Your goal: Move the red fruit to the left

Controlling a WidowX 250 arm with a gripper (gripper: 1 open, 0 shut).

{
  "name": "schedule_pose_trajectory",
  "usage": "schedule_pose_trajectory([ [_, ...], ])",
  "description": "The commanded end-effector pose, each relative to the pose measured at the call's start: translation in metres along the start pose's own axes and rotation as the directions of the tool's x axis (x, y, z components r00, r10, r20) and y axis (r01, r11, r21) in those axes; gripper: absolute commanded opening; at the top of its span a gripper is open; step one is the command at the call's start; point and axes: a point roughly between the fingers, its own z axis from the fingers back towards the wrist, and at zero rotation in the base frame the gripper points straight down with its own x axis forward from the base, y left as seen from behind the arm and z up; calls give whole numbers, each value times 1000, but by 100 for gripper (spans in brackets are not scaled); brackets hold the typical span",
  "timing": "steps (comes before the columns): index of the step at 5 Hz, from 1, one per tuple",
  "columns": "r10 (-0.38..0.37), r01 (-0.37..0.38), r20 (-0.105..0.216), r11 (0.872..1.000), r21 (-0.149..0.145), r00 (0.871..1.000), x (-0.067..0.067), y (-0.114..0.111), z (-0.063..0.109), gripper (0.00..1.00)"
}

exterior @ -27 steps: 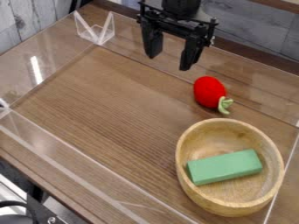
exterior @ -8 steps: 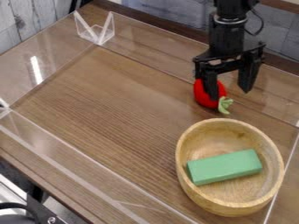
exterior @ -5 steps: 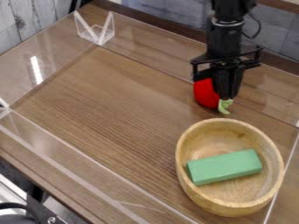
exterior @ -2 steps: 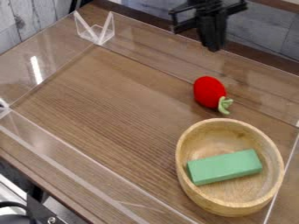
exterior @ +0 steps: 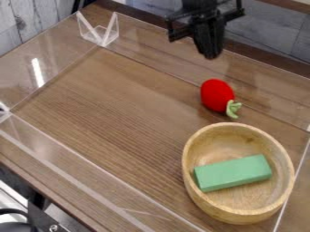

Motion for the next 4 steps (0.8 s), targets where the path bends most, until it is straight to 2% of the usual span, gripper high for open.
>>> schedule_pose_trajectory([
  [1, -18, 21, 61, 999, -48, 998, -6, -4, 19, 0],
  [2, -11, 15, 60, 998, -63, 998, -6, -1, 30, 0],
  [3, -6, 10, 60, 998, -60, 998, -8, 2, 30, 0],
  [4, 2, 1, 62, 999, -49, 998, -10, 4, 25, 100],
])
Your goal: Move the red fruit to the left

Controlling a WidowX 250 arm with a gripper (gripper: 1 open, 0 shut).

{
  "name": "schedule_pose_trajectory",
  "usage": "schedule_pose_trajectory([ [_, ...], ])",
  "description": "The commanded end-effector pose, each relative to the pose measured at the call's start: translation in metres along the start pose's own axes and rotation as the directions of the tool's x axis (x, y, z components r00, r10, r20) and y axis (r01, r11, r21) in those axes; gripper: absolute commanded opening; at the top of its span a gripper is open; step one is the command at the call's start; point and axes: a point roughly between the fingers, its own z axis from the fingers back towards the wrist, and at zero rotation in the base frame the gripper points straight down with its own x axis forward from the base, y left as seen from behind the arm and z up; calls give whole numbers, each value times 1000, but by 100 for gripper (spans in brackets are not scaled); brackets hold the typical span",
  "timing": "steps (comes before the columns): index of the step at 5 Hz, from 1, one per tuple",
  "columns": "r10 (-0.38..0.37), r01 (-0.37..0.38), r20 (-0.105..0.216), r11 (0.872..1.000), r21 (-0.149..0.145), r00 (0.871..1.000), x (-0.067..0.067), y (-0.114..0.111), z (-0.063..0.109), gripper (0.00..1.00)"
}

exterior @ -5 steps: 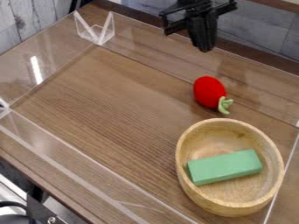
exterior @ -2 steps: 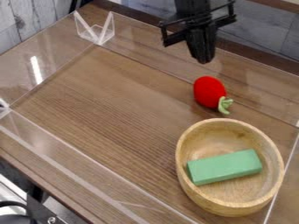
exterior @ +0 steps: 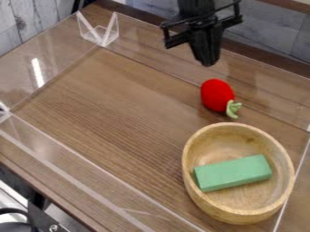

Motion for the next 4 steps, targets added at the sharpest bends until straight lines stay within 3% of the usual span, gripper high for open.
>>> schedule_pose_trajectory([
  [1, -15, 18, 56, 998, -59, 998, -4, -4, 26, 0],
  [2, -6, 9, 56, 998, -68, 998, -4, -1, 33, 0],
  [4, 9, -6, 62, 999, -52, 998, -6, 1, 25, 0],
])
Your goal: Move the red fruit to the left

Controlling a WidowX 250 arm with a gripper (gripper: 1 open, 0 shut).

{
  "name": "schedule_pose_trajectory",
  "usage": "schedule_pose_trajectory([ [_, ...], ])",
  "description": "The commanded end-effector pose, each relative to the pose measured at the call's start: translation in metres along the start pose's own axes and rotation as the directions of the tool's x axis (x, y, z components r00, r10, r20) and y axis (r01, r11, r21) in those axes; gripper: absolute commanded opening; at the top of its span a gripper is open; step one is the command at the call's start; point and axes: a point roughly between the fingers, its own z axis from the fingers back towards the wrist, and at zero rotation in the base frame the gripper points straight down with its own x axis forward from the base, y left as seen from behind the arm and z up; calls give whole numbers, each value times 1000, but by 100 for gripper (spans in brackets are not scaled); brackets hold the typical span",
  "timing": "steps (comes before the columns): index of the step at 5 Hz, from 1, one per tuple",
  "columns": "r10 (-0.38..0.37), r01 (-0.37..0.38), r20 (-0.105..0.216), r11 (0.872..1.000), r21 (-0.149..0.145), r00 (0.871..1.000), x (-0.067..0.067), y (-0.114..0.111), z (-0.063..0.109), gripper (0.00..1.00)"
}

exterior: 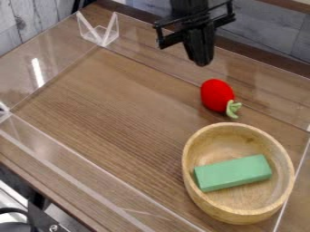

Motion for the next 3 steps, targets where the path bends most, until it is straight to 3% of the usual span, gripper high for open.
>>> schedule_pose_trajectory([
  [1, -17, 19, 53, 999, -44, 998, -4, -5, 15, 0],
  [3, 0, 4, 54, 997, -76, 999, 1, 4, 33, 0],
])
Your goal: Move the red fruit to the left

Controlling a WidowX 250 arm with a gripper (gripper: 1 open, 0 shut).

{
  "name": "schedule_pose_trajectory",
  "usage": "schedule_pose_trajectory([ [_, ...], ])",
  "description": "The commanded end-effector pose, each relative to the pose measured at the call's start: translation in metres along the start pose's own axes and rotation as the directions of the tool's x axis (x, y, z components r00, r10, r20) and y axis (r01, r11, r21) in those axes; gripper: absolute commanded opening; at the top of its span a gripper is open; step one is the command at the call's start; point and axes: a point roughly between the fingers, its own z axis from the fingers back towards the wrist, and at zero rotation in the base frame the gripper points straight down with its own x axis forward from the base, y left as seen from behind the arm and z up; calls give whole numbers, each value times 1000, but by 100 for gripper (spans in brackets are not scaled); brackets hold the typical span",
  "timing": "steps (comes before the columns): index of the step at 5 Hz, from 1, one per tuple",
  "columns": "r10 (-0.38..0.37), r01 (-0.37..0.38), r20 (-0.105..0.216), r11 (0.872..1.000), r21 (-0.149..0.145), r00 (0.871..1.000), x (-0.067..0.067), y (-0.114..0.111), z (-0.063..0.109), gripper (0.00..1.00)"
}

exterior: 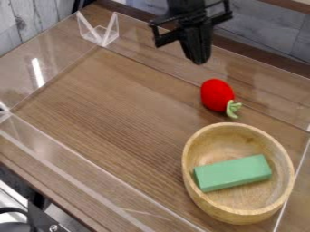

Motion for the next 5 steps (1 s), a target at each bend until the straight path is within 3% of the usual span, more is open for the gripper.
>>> schedule_pose_trajectory([
  [1, -10, 12, 48, 999, -41, 999, -4, -7, 11, 0],
  [2, -1, 3, 54, 1000, -28, 999, -6, -8, 1, 100],
  [5, 60, -61, 115, 998, 5, 992, 6, -16, -49, 100],
])
